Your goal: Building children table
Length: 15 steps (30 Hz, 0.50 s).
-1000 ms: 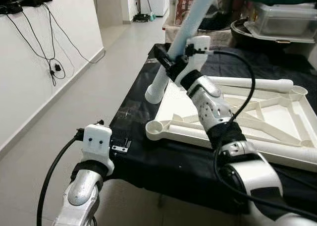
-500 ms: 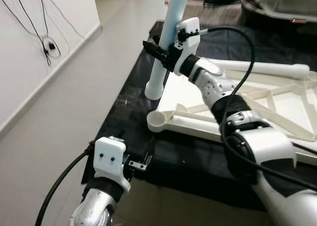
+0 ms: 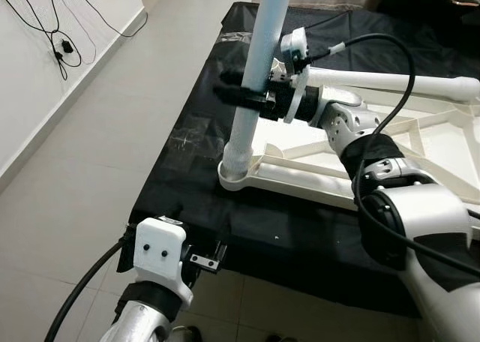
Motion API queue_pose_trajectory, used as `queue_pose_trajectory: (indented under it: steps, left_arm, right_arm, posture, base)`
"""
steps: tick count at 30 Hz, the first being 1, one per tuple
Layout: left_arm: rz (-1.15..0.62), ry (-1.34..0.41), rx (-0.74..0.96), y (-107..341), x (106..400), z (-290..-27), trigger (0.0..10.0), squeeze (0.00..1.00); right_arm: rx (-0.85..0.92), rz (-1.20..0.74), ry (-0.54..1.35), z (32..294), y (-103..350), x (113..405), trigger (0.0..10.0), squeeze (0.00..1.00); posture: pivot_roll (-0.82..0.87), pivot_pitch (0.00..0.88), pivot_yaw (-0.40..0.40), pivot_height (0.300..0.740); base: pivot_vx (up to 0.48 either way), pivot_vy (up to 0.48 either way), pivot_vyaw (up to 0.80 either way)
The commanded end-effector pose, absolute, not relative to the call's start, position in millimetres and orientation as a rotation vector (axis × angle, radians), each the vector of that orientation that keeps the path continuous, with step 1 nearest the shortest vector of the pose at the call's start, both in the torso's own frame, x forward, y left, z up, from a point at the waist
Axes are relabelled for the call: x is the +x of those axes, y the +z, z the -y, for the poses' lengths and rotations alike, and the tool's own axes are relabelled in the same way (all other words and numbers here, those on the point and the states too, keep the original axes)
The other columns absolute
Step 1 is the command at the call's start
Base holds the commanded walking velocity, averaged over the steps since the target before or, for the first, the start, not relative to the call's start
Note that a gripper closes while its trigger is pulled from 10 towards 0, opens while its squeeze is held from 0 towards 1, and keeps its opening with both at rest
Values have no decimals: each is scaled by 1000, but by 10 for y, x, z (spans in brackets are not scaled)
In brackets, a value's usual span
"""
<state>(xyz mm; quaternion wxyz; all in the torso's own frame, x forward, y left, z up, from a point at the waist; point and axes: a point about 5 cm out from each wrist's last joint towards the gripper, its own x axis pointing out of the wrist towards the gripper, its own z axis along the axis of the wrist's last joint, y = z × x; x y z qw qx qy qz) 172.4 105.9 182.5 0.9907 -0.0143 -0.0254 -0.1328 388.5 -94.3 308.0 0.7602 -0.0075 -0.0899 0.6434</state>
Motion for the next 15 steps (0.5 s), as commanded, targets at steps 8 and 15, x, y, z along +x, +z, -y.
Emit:
queue_pose_trajectory:
  steps: [8, 15]
  left_arm:
    - [38, -278, -3, 1799, 1665, -1041, 10000, 0]
    - [32, -273, -8, 1798, 1639, -1019, 10000, 0]
  right_arm:
    - [-82, 150, 1517, 857, 2932, 3825, 10000, 0]
    - [-116, 129, 1517, 780, 2848, 3824, 10000, 0]
  posture:
    - [97, 248, -41, 740]
    - [97, 247, -44, 740]
  base:
    - [0, 0, 0]
    - [0, 0, 0]
